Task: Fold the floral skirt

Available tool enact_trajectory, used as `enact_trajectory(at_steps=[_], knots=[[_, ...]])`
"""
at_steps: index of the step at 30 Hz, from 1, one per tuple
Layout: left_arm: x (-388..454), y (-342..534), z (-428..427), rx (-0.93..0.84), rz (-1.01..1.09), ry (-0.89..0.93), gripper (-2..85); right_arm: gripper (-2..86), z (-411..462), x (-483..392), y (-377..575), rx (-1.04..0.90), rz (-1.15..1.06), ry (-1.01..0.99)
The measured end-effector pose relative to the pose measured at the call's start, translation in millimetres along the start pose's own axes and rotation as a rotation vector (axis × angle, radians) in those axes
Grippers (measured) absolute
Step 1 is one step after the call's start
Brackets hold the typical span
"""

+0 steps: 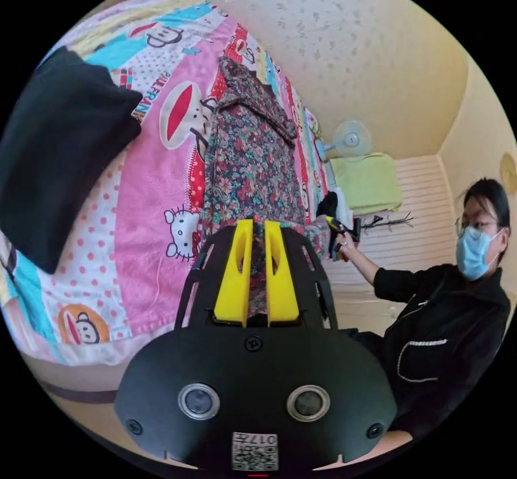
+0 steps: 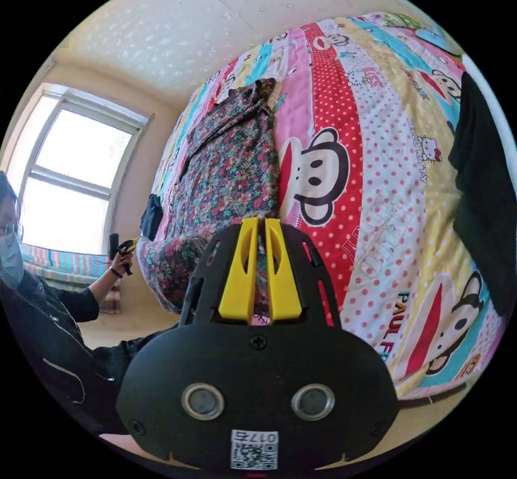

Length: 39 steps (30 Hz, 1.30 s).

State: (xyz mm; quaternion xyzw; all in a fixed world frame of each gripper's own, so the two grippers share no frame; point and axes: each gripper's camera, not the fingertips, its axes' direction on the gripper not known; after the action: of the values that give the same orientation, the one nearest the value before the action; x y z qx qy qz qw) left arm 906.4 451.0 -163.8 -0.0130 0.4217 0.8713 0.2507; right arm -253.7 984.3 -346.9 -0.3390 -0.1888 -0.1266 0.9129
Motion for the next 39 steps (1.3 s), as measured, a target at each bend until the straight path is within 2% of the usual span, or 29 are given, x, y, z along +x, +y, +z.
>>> enact_trajectory(at_steps=[2,4,5,7,9,10,13,15,20,23,26,28,30,32,35,39], knots=[[-57.4,-0.3,2.2,0.065,-0.138,0.205,6.4,6.1,16.1,28.5,-4.3,0.005,0.083,-0.07],[-78.1,13.7,-11.1,0.194,-0.165,0.308,6.9,7.0,14.9,45.6,5.0,0.094,0.164,-0.144],[-80.9,26.2,-25.2,0.287,-0.142,0.333,7.2,7.1,12.7,46.8,9.2,0.118,0.173,-0.159],[-77.7,43.9,-40.1,0.344,-0.106,0.338,7.8,7.5,7.6,46.7,28.7,0.124,0.184,-0.177],[-68.7,58.0,-40.0,0.273,-0.084,0.304,8.4,7.8,6.9,43.7,45.9,0.07,0.178,-0.119],[-60.5,65.6,-31.1,0.171,-0.072,0.259,8.6,8.1,6.6,42.4,58.3,0.036,0.175,-0.082],[-36.9,87.5,8.8,-0.051,-0.042,0.168,10.6,8.6,6.2,46.2,86.3,-0.006,0.205,-0.07],[-26.7,99.8,32.8,-0.119,-0.044,0.109,11.4,8.7,5.9,51.2,101.6,-0.001,0.241,-0.07],[-17.7,127.4,62.1,0.042,-0.184,-0.047,11.5,8.9,7.1,62.5,130.7,0.06,0.335,-0.097],[-1.9,133.5,57.7,0.11,-0.194,-0.179,11.9,9.0,5.4,62.4,140.1,0.111,0.364,-0.131],[15.2,132.3,64.8,0.086,-0.167,-0.307,17.0,9.1,7.9,61.3,146.2,0.131,0.37,-0.151],[17.6,126.5,78.7,0.027,-0.164,-0.362,17.1,9.1,13.1,61.5,150.0,0.143,0.372,-0.169],[15.8,121.1,91.2,0.01,-0.189,-0.382,16.2,9.1,17.7,61.7,151.9,0.144,0.37,-0.175],[14.8,118.5,95.3,0.018,-0.254,-0.458,10.3,9.2,20.3,61.7,153.5,0.139,0.366,-0.166],[18.6,119.8,85.8,0.008,-0.224,-0.376,4.2,9.5,16.1,61.8,157.1,0.136,0.354,-0.121],[15.8,131.4,48.5,0.079,-0.276,-0.192,3.7,11.1,8.7,66.2,164.2,0.096,0.326,-0.072]])
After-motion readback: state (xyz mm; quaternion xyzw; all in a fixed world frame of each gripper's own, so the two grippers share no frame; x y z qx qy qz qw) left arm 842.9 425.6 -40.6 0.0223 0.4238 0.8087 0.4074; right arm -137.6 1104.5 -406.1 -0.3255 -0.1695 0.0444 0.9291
